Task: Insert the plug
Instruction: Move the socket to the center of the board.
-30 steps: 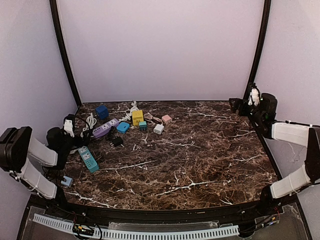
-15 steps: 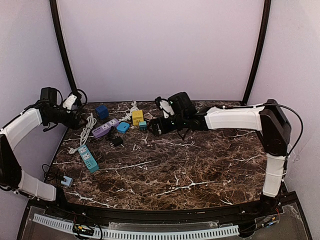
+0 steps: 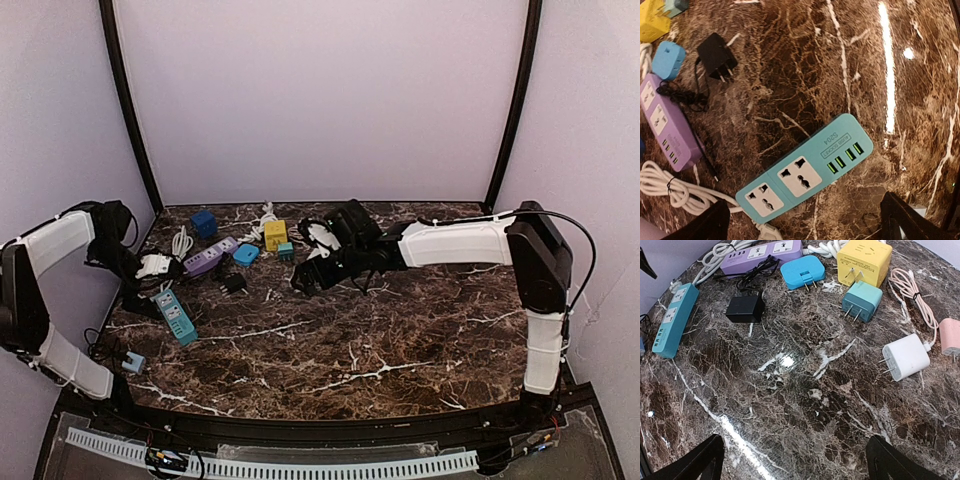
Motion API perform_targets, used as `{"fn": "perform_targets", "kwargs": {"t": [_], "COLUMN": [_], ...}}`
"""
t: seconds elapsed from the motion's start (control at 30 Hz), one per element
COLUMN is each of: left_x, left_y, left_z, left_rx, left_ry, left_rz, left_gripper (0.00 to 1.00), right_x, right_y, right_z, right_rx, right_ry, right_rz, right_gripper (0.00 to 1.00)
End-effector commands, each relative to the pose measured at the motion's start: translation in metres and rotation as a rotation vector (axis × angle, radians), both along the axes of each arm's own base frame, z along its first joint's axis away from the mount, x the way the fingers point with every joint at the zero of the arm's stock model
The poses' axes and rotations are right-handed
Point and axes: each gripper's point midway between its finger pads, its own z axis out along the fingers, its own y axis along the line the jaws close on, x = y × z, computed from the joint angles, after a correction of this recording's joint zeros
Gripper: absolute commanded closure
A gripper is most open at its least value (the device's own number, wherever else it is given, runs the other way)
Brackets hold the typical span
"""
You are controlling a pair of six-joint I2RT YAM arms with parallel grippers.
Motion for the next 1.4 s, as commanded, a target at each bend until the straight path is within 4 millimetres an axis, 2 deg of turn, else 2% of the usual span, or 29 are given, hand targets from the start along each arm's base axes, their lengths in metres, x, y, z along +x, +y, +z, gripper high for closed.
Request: {"fn": "perform_targets", "kwargs": {"t": [0.0,0.1,0.2,0.4,0.53,0.6,0.67,0.7,0.73,0.77,0.8,0.87,0.93,1.03,1.07,1.1,1.13,1.17,1.2,1.23,1.27,1.3,1.33,1.37], "left_x": [-0.006,-0.004,0.007,0.033,0.035,0.031,0.025,0.019,0.015,0.009,0.004,-0.003,-0.005,0.007,0.010,0.013,0.015,0.010,0.018,0.011,0.018,0.012,0.018,0.009], "left_y": [0.001,0.004,0.009,0.008,0.006,0.001,-0.008,-0.011,-0.022,-0.027,-0.038,-0.057,-0.077,-0.111,-0.128,-0.137,-0.157,-0.175,-0.189,-0.207,-0.221,-0.237,-0.250,-0.264], "left_z": [-0.025,-0.044,-0.061,-0.082,-0.098,-0.101,-0.101,-0.102,-0.102,-0.103,-0.101,-0.099,-0.096,-0.084,-0.077,-0.075,-0.066,-0.066,-0.056,-0.060,-0.053,-0.060,-0.056,-0.069], "left_rx": [0.052,0.092,0.145,0.155,0.156,0.140,0.115,0.102,0.095,0.082,0.065,0.042,0.035,0.017,0.016,0.007,-0.001,-0.008,-0.027,-0.029,-0.042,-0.035,-0.040,-0.020], "left_ry": [0.021,0.044,0.044,-0.009,-0.007,0.004,0.022,0.041,0.056,0.076,0.093,0.127,0.151,0.140,0.119,0.131,0.109,0.137,0.116,0.151,0.130,0.162,0.141,0.178], "left_rz": [-0.270,-0.339,-0.354,-0.335,-0.331,-0.324,-0.303,-0.290,-0.290,-0.288,-0.277,-0.251,-0.202,-0.091,-0.104,-0.049,-0.065,-0.035,-0.023,0.000,0.010,0.035,0.048,0.059], "left_gripper": [0.01,0.01,0.01,0.01,0.03,0.10,0.26,0.38,0.49,0.54,0.63,0.73,0.77,0.82,0.85,0.86,0.89,0.90,0.92,0.94,0.95,0.97,0.98,0.99], "right_x": [-0.004,-0.005,-0.006,-0.011,-0.013,-0.014,-0.015,-0.015,-0.015,-0.016,-0.016,-0.018,-0.022,-0.028,-0.031,-0.034,-0.036,-0.037,-0.036,-0.033,-0.027,-0.021,-0.014,-0.008], "right_y": [-0.001,0.001,0.007,0.015,0.015,0.014,0.012,0.012,0.011,0.010,0.009,0.006,-0.001,-0.014,-0.018,-0.022,-0.027,-0.033,-0.043,-0.054,-0.068,-0.086,-0.103,-0.122], "right_z": [0.000,-0.001,-0.008,-0.015,-0.016,-0.014,-0.011,-0.010,-0.010,-0.008,-0.006,-0.005,-0.008,-0.011,-0.009,-0.008,-0.006,-0.001,0.000,0.003,0.007,0.008,0.011,0.011], "right_rx": [-0.006,-0.011,-0.008,0.009,0.013,0.019,0.021,0.022,0.022,0.024,0.025,0.025,0.013,-0.005,-0.006,-0.006,-0.004,0.000,0.000,0.005,0.015,0.020,0.030,0.034], "right_ry": [-0.011,-0.020,0.003,0.052,0.067,0.068,0.068,0.068,0.066,0.063,0.060,0.058,0.064,0.064,0.060,0.053,0.048,0.039,0.040,0.043,0.051,0.068,0.080,0.087], "right_rz": [0.032,0.049,0.074,0.098,0.093,0.092,0.088,0.084,0.082,0.080,0.079,0.078,0.071,0.057,0.060,0.066,0.066,0.061,0.042,0.012,-0.032,-0.086,-0.142,-0.195], "right_gripper": [0.01,0.01,0.01,0.01,0.01,0.01,0.01,0.01,0.01,0.01,0.01,0.01,0.01,0.02,0.01,0.02,0.02,0.01,0.01,0.01,0.01,0.01,0.01,0.01]}}
